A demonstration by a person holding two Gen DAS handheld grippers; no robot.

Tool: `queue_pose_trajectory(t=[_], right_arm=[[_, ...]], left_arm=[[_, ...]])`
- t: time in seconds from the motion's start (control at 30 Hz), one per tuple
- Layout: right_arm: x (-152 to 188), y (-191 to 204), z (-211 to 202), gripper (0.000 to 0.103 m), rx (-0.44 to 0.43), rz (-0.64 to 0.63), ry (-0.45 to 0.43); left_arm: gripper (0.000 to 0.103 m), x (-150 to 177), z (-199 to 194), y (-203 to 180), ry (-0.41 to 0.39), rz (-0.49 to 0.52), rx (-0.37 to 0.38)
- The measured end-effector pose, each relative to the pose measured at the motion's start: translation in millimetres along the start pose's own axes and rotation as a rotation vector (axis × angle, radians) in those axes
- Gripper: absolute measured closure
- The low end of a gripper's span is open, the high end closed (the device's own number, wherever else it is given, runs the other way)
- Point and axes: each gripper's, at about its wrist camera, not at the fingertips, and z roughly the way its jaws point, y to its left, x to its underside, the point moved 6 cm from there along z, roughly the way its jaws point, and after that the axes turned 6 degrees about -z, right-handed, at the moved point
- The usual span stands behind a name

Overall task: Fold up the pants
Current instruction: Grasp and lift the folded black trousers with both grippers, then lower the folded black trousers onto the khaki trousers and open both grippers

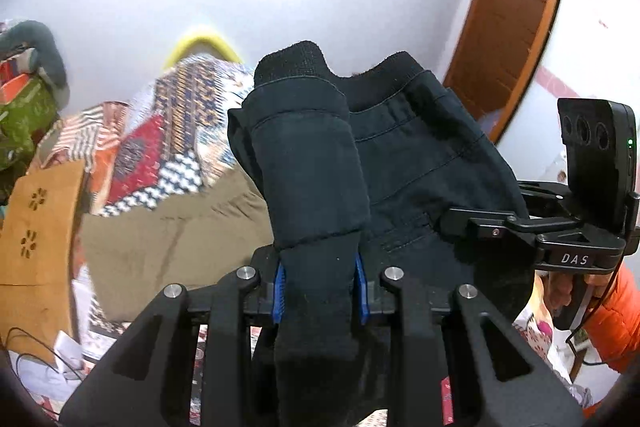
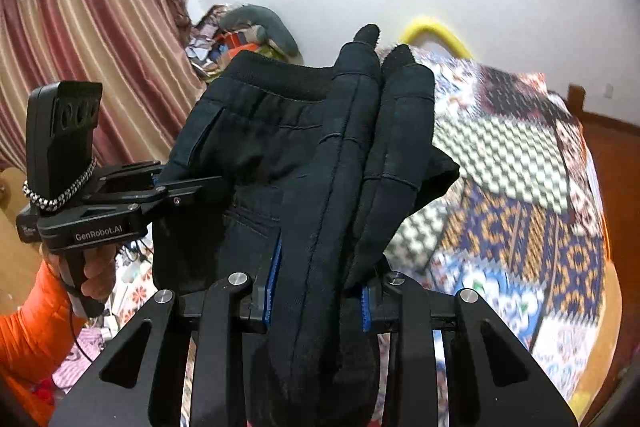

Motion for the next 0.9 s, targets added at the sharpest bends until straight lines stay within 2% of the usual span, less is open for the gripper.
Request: queue_pose_trajectory(t=[0.23,0.4,0.63,0.9], right_arm=[[-40,21,42,0.076,-0.031,-0.074,-0.024],[-58,28,80,0.076,-0.058,-0.095,-0.017],[-77,35,129,0.076,-0.087,-0.137,0.013],[-85,27,187,0.076,-0.098,-0.141,0.062]], left_arm=[[0.077,-20,-10,50,-0.048,-0.033,-0.097],[0.077,-28,-1,92,-0.056,-0.066,-0.141],[0.077,-34,16,143,-0.037,-0.102,-0.167],[0.077,-34,65,195,0.027,-0.127,-0.191]])
